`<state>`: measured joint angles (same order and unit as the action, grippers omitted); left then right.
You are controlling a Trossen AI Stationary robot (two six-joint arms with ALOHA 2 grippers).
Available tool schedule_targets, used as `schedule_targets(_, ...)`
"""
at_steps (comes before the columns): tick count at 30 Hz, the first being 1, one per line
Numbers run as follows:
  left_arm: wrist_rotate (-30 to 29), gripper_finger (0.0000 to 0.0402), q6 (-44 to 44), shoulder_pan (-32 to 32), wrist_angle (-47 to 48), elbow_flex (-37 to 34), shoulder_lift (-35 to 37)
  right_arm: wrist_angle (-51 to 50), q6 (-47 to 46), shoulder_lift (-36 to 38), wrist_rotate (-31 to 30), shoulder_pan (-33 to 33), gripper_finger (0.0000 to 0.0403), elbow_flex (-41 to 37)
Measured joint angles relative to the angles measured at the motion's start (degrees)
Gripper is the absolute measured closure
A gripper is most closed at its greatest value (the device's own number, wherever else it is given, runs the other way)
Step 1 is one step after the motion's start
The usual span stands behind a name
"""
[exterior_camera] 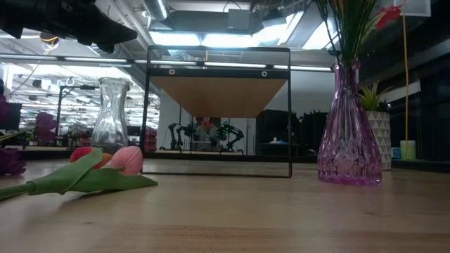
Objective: Pick and place flowers into a vace then onto a shelf
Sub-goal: Put the white tulip into the purple vase
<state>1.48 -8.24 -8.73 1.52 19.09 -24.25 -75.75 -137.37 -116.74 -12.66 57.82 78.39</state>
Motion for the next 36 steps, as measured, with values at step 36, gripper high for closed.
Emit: schedule_targets(36, 0.02, 0.0398, 0.01, 0.0, 0.0, 0.0, 0.0, 7.91, -0.54, 2.23, 7.47, -2.95, 0.0306, -9.78)
